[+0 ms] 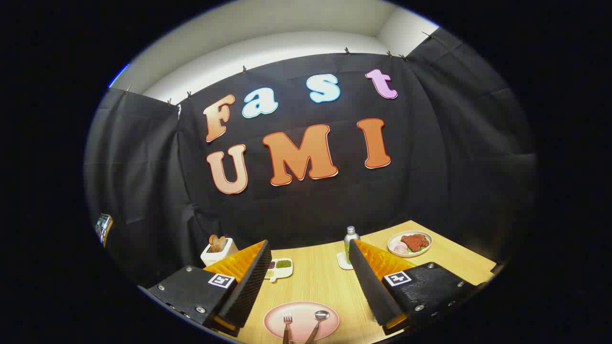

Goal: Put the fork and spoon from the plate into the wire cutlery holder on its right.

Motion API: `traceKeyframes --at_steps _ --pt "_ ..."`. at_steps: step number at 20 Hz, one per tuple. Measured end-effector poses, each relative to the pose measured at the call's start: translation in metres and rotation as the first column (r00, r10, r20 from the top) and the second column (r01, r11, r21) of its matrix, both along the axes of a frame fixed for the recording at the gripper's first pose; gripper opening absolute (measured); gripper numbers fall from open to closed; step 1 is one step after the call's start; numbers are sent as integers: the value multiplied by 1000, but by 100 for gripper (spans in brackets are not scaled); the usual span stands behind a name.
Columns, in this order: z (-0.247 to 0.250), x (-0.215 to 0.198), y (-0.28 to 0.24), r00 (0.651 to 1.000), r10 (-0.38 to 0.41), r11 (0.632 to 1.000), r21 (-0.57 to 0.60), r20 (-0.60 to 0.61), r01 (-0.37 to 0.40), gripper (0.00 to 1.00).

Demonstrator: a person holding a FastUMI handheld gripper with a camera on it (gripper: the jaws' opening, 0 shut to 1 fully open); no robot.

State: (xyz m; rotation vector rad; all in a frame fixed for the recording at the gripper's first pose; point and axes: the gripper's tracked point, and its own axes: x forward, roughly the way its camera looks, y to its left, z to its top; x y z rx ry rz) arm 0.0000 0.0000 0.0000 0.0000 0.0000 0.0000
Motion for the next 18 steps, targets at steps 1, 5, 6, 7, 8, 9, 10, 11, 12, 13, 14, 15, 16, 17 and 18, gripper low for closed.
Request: traceKeyframes --at_steps 1,5,6,7,8,9,10,11,12,13,14,15,16,17,18 --pt "-1 0 2 1000 1 1000 -9 -7 -1 98" --pt "4 5 2 1000 2 999 -52 -17 -3 98" --pt "8 8 1 1000 -5 998 -66 -15 4 98" --pt "11 11 0 1000 -11 997 -78 -10 10 98" --pt "14 12 2 1000 -12 996 -83 -7 11 98" --pt "17 13 5 1000 -6 996 -85 -4 5 98" --pt "17 14 9 1000 2 996 -88 -6 -3 98" --pt "18 15 13 1000 12 995 -94 -10 -13 98" --pt "19 13 16 1000 17 994 -107 -9 -18 98" --pt "20 13 16 1000 15 992 -126 -5 -15 98" --pt "20 13 14 1000 10 989 -146 -2 -10 98" --pt "20 13 14 1000 8 987 -163 -2 -8 98" --pt "18 12 14 1000 6 985 -173 -3 -6 98" --pt "18 11 15 1000 4 985 -175 -3 -5 98" --pt "15 11 16 1000 5 985 -170 -9 -7 98"
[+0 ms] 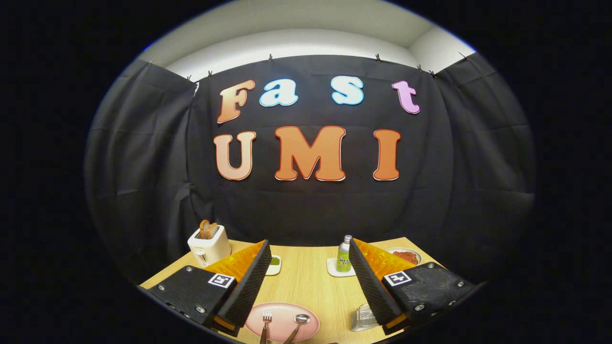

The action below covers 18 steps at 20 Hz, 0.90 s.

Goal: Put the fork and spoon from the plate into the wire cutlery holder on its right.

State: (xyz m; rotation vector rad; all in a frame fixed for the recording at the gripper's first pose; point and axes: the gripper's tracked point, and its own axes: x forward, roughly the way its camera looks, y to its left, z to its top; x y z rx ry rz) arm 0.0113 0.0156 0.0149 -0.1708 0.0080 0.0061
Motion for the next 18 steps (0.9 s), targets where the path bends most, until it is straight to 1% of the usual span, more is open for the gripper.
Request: traceKeyframes --at_steps 3,5,8,12,15,18 --pt "-13 0 3 1000 1 1000 19 -21 -1 98" --pt "-30 1 1 999 -8 1000 7 -39 9 98" --pt "-70 1 -2 997 -23 999 -32 -80 21 98" --pt "-136 -2 -5 985 -44 997 -67 -169 33 98" --pt "-186 -5 -12 966 -72 994 -100 -247 49 98" --pt "-227 -10 -17 944 -88 993 -101 -319 58 98"
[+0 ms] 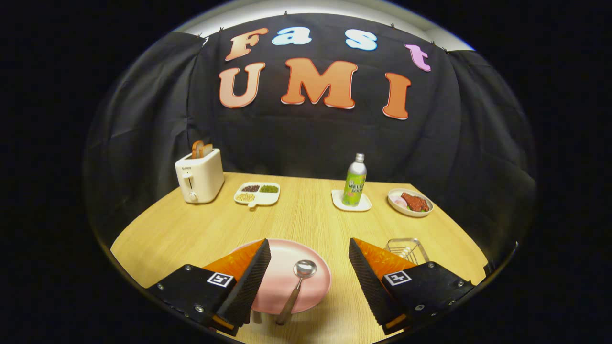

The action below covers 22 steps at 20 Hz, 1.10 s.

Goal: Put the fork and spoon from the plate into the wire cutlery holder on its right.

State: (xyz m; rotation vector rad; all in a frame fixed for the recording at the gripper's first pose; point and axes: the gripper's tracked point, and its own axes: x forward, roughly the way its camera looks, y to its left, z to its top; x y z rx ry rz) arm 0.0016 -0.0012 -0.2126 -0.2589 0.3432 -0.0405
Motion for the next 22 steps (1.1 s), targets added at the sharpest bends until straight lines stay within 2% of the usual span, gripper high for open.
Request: traceKeyframes --at_steps 5,9,13,18,21,22 --pt "-48 -4 -3 994 -41 998 41 -103 46 98" --pt "-71 -1 -3 986 -57 998 23 -155 61 96" --pt "-93 -1 -3 974 -62 998 14 -217 66 77" --pt "-115 -4 -7 953 -80 996 20 -294 90 45" --pt "-121 -4 -7 946 -81 996 8 -314 88 33" --pt "-120 -3 -9 947 -88 996 -4 -310 92 26"
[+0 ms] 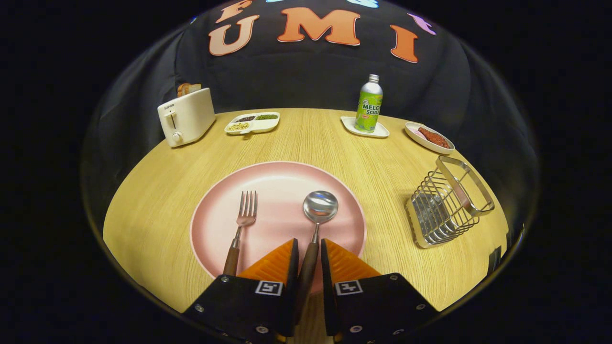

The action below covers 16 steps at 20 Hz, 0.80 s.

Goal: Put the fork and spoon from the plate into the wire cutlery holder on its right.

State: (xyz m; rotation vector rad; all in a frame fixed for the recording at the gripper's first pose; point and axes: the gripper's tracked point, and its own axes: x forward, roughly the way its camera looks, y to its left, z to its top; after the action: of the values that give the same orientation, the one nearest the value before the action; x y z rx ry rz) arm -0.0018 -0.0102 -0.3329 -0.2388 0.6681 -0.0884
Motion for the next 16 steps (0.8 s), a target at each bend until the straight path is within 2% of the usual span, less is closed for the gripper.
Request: traceKeyframes --at_steps 1,2,4,10,16 --pt "1 2 -4 1000 -1 1000 -12 2 1 21" --pt "2 2 -1 1000 3 1000 -3 -3 -3 12" --pt "7 1 0 1000 3 1000 8 -3 -3 6" --pt "41 0 1 999 50 998 27 -6 -50 5" --pt "90 -11 5 989 145 989 39 -39 -144 5"
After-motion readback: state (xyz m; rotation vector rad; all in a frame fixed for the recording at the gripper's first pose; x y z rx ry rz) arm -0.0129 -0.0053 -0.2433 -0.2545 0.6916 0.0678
